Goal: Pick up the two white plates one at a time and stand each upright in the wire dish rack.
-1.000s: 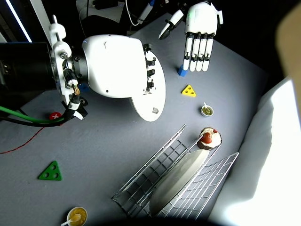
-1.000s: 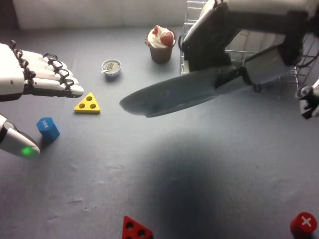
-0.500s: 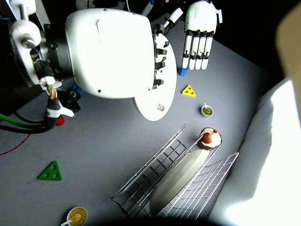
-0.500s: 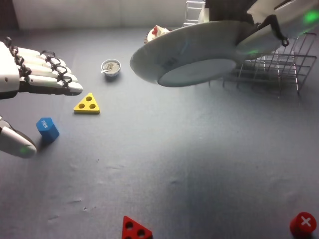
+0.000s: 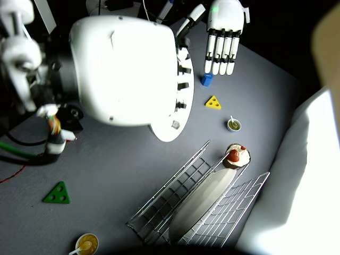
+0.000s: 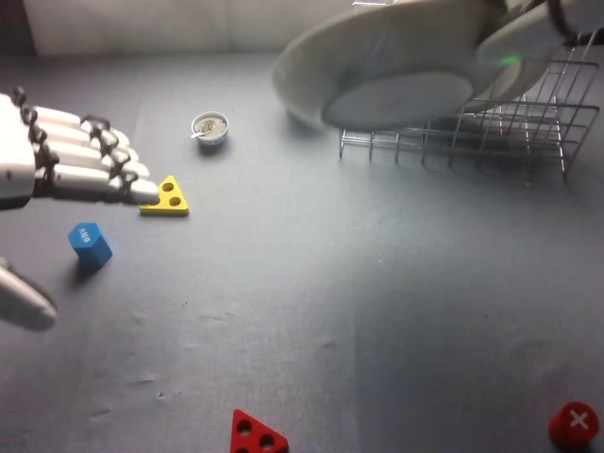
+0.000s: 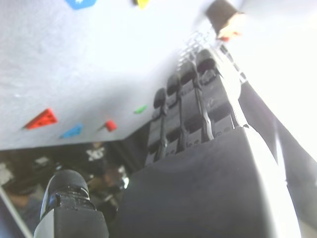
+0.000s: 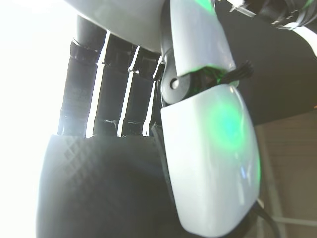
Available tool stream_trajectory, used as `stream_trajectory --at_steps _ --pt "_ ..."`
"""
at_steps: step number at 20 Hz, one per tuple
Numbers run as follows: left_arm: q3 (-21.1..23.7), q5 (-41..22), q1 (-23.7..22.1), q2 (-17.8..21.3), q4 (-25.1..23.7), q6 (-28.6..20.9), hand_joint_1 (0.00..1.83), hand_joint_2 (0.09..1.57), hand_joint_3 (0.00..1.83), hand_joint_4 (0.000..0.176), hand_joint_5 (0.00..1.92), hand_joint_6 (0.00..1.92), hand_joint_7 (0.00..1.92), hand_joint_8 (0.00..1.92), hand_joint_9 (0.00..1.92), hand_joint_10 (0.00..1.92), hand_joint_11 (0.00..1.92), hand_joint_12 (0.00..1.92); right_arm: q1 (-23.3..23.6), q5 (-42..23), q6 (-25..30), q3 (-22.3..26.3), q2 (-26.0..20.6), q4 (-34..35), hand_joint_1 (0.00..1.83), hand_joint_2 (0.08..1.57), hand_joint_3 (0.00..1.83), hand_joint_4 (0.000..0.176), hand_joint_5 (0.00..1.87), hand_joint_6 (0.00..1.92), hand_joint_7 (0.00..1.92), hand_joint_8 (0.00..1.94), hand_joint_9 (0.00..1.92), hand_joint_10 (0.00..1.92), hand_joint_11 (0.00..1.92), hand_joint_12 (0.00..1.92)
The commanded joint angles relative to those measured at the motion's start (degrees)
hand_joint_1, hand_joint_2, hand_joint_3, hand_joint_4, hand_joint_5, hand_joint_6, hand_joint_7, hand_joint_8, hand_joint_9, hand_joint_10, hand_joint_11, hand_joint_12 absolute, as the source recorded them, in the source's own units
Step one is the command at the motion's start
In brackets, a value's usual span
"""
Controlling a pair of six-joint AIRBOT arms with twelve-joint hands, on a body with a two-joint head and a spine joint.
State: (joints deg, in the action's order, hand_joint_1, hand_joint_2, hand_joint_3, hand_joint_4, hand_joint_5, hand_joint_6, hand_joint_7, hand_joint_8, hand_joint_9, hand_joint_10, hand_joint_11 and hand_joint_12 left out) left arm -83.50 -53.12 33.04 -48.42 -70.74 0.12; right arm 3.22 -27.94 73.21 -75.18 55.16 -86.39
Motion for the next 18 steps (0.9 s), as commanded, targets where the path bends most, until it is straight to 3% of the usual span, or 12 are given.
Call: stream_trajectory --at_steps 1,8,13,18 --pt "0.0 -2.8 -0.5 1.0 4.1 -0.1 0.00 0.92 0.00 0.000 0.13 0.00 0.18 0.00 0.18 0.00 0.19 0.00 1.3 -2.5 2.0 -0.1 -0.3 4.8 1.50 1.06 0.00 0.000 0.88 1.00 1.05 0.66 1.12 0.74 0.98 1.37" --pt "1.0 -3.6 -0.5 3.0 2.0 -0.1 0.00 0.93 0.00 0.000 0.13 0.00 0.19 0.00 0.19 0.00 0.20 0.01 2.5 -5.5 9.0 -4.0 -0.2 4.9 1.50 1.05 0.00 0.000 0.91 0.97 1.10 0.57 1.15 0.69 0.99 1.36" --pt "0.9 -3.5 -0.5 3.1 1.1 -0.1 0.00 0.93 0.00 0.000 0.14 0.00 0.19 0.00 0.20 0.00 0.21 0.01 2.5 -0.4 16.5 -6.6 -0.1 2.6 1.50 1.05 0.00 0.000 0.95 0.92 1.09 0.58 1.19 0.62 0.99 1.36" --pt "0.7 -4.0 -0.5 3.1 1.8 -0.1 0.00 0.93 0.00 0.000 0.13 0.00 0.18 0.00 0.19 0.00 0.21 0.01 1.1 -0.1 17.9 -9.2 0.9 2.5 1.50 1.05 0.00 0.000 0.91 0.97 1.06 0.63 1.16 0.69 0.99 1.36"
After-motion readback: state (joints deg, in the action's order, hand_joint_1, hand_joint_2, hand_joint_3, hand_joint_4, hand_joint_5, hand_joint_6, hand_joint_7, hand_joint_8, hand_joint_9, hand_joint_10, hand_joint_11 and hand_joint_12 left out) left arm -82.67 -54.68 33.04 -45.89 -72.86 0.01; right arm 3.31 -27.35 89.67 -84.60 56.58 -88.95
